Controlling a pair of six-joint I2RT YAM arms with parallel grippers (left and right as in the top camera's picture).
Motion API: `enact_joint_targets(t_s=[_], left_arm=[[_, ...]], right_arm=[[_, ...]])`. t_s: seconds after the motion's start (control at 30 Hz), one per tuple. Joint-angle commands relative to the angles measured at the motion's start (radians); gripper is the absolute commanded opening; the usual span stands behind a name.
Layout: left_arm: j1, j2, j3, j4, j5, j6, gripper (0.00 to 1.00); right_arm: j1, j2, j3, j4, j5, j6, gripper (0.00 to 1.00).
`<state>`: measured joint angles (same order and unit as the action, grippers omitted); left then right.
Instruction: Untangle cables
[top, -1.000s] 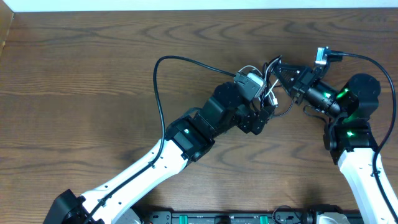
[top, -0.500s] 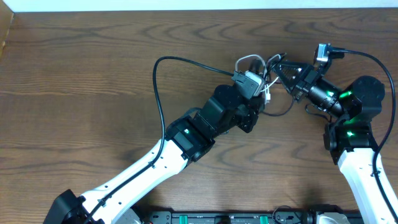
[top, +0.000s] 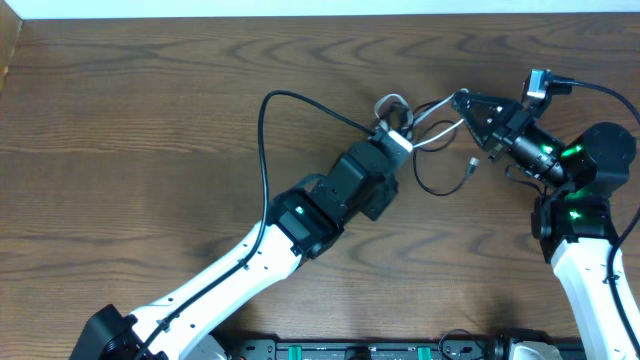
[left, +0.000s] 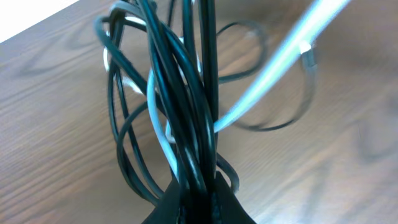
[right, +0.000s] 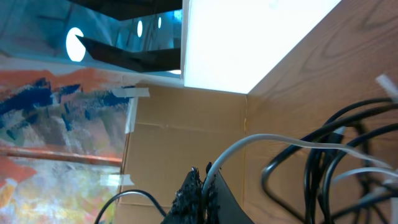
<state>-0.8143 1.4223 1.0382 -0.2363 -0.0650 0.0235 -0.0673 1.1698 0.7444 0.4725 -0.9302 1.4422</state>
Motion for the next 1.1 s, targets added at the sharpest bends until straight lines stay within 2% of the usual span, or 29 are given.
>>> enact_joint_targets(t_s=[0.0,0.17,0.43,0.77,0.9,1.07], left_arm=[[0.044,-0.002,0.000,-0.034,-0.167,0.029,0.08],[0.129,-0.002,0.000,-0.100,-0.181,0.024,0.08],[0.190,-0.002,0.000,-0.105,-0.151,0.029,0.08],[0.328,0.002,0.000,-0.197,-0.151,0.028,0.08],[0.332,0.002,0.000,-0.160,-0.013,0.029,0.08],[0.330,0.002,0.000,-0.025,0.322,0.029,0.08]], right_arm=[[-0.025,-0.006,0.011,0.020,-0.011,0.020,0.01],[-0.060,-0.006,0.011,0.074,-0.035,0.046,0.02],[-0.120,-0.006,0.011,0.104,-0.047,0.077,0.02],[-0.319,-0.006,0.011,0.329,-0.147,0.244,0.01],[-0.330,-0.006,0.011,0.320,-0.188,0.216,0.02],[-0.304,-0.006,0.011,0.296,-0.237,0.118,0.01]])
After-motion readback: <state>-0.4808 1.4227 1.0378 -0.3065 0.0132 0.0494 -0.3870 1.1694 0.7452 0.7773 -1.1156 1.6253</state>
